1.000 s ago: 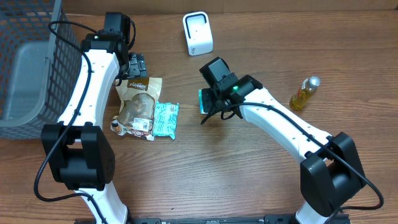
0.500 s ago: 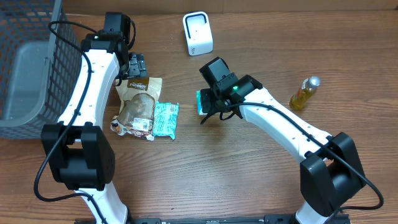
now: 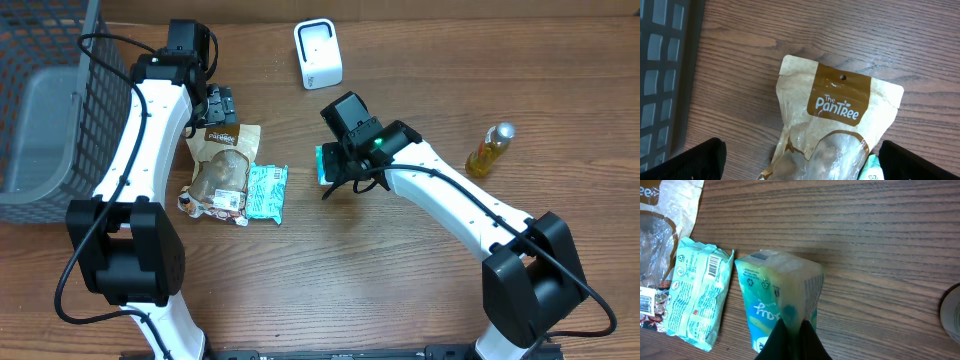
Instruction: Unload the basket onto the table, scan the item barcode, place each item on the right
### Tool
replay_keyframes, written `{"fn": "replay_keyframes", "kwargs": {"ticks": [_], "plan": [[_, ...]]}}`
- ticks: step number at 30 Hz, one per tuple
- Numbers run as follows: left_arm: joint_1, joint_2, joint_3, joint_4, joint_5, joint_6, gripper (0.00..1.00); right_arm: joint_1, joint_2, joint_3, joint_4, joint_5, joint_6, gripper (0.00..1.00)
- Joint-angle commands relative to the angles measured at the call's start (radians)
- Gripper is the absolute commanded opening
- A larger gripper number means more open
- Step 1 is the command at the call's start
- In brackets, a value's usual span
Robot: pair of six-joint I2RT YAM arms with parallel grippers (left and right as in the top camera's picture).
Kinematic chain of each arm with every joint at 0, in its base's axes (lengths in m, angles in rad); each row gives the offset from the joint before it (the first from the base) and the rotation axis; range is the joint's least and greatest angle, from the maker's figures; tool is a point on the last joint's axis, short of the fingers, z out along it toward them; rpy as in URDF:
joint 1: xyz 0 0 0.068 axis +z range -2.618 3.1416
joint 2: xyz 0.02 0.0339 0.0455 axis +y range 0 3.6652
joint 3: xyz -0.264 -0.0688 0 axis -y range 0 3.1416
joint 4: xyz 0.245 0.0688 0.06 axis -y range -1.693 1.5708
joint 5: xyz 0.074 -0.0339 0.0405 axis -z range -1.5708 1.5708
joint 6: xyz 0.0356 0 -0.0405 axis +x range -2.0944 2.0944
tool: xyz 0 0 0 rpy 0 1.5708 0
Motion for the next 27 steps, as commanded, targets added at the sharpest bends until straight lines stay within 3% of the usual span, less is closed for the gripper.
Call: {"fn": "replay_keyframes", "kwargs": {"ticks": [1,5,10,20,27], "plan": [[-0.007,-0.004,0.012,0.002,-0.013,0.0,0.99,0.002,0.006,-0.004,0.013,-0.011,0.011,0.04],[-0.006,-0.004,0.012,0.002,-0.013,0.0,1.0,0.002,0.004,0.006,0.02,-0.023,-0.001,0.04],[-0.006,-0.004,0.012,0.002,-0.013,0.0,1.0,0.002,0.003,0.134,-0.09,-0.002,-0.004,0.04],[-0.006,-0.004,0.012,0.002,-0.013,0.0,1.0,-0.051,0.009,0.66,-0.434,0.061,-0.026,0.03],[-0.006,-0.004,0.012,0.002,-0.013,0.0,1.0,-0.063,0.014,0.761,-0.402,0.175,-0.122,0.04]]}}
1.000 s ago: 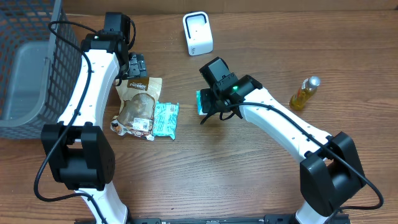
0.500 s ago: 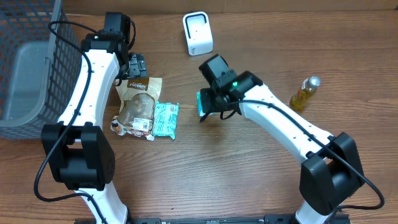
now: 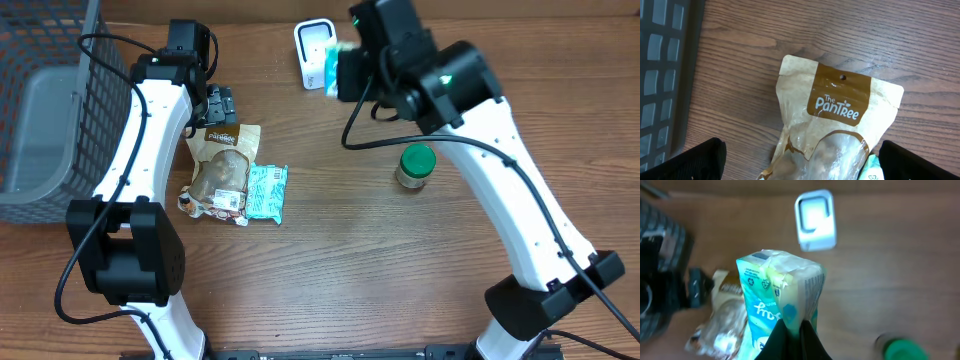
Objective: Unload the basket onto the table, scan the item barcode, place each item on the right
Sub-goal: 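Carry the tissue pack to the white scanner and hold it there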
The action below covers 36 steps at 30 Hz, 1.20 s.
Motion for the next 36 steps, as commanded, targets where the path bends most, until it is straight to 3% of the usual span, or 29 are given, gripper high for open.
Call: {"fn": "replay_keyframes", "kwargs": {"ticks": [1,9,15,18,36], "plan": [[-0.006,-0.004,0.012,0.002,-0.013,0.0,0.99,0.011,0.006,0.012,0.033,0.103,-0.078,0.04],[-0.006,-0.004,0.012,0.002,-0.013,0.0,1.0,0.042,0.118,0.01,0.222,0.272,-0.203,0.04],[-0.006,-0.004,0.012,0.002,-0.013,0.0,1.0,0.045,0.264,0.01,0.372,0.315,-0.514,0.04],[-0.006,-0.004,0.012,0.002,-0.013,0.0,1.0,0.047,0.321,0.01,0.436,0.387,-0.599,0.04],[-0.006,-0.004,0.012,0.002,-0.013,0.0,1.0,0.045,0.533,0.007,0.717,0.459,-0.922,0.04]]}}
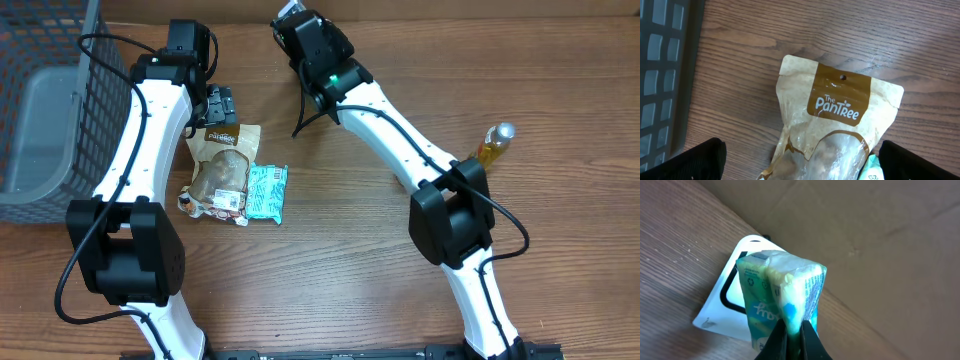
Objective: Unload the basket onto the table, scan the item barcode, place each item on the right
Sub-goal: 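Carry the tissue pack to the white scanner and hold it there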
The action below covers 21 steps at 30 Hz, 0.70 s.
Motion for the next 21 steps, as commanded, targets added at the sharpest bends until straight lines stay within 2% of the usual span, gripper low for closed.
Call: {"fn": "replay_keyframes", "kwargs": {"ticks": [1,12,21], "plan": [[-0.006,-0.004,0.012,0.002,-0.013,0.0,1.0,0.002,0.03,0.006,0.042,0.016,-0.106,0.04],[-0.006,-0.004,0.012,0.002,-0.013,0.0,1.0,-0.051,0.089,0.006,0.161,0.016,-0.138,0.04],[-0.006,-0.004,0.012,0.002,-0.013,0.0,1.0,-0.088,0.105,0.006,0.211,-0.089,-0.137,0.04]]}}
